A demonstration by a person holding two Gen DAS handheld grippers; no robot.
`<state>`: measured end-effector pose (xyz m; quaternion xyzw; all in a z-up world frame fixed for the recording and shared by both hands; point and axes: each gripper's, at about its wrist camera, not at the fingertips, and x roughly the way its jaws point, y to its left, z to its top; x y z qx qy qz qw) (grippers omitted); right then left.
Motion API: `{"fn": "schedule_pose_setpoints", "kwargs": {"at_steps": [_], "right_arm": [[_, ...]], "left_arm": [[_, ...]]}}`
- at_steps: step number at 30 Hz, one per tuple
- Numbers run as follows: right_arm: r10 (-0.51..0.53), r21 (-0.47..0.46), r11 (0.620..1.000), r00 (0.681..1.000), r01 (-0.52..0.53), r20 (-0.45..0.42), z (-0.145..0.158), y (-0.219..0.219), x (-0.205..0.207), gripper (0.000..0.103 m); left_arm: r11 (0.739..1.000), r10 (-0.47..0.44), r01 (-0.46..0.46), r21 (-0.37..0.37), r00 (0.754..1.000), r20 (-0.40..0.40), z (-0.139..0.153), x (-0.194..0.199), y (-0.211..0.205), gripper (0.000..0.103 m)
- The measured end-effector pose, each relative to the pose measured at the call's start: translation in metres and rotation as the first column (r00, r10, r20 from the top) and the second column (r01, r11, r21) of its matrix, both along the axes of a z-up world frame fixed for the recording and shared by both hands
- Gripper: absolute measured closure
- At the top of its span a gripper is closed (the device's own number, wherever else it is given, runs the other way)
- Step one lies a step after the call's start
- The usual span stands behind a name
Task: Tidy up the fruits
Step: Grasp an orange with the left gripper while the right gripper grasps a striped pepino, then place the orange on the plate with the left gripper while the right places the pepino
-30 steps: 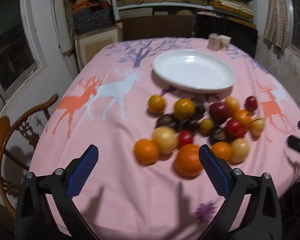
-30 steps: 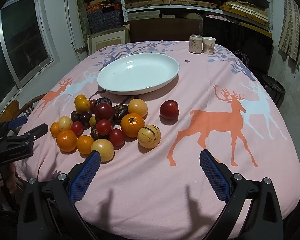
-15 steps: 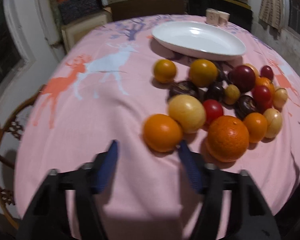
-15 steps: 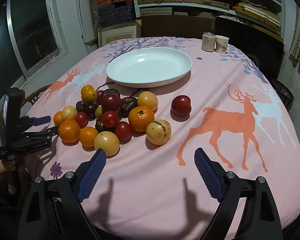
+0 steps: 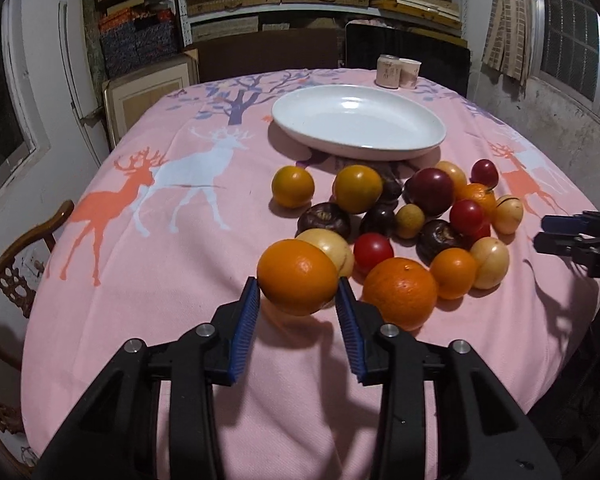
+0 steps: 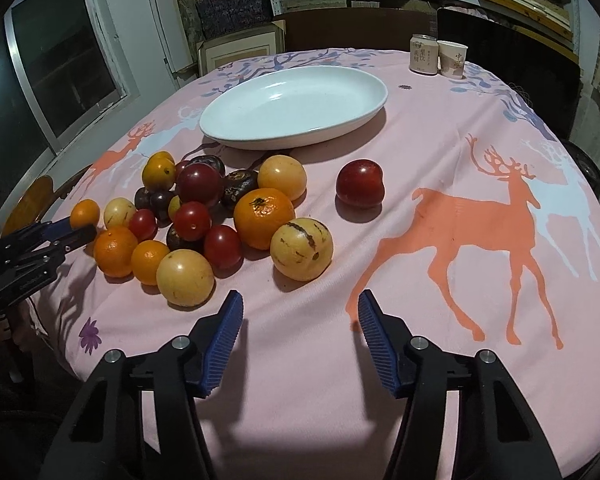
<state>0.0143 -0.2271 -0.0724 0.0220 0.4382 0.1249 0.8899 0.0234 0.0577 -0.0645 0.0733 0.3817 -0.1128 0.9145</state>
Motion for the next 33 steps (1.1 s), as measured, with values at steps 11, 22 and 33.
{"fn": "schedule_pose_setpoints", "kwargs": {"at_steps": [11, 22, 33], "right_arm": [[0.016, -0.025, 1.000, 1.000, -0.016, 0.010, -0.008, 0.012, 0.040, 0.059], [0.017, 0.116, 0.993, 0.997, -0.026, 0.078, 0.018, -0.015, 0.028, 0.064], [-0.051, 0.183, 0.983, 0.992, 0.029, 0.114, 0.060, -0.039, 0.098, 0.064]], "left_arm": [[0.999, -0.033, 0.033, -0.023, 0.999, -0.003, 0.006, -0.009, -0.004, 0.065], [0.997, -0.054, 0.054, -0.058, 0.998, -0.008, 0.015, -0.002, -0.008, 0.065], [0.989, -0.128, 0.127, -0.080, 0.992, -0.010, 0.043, 0.072, -0.059, 0.065]]}}
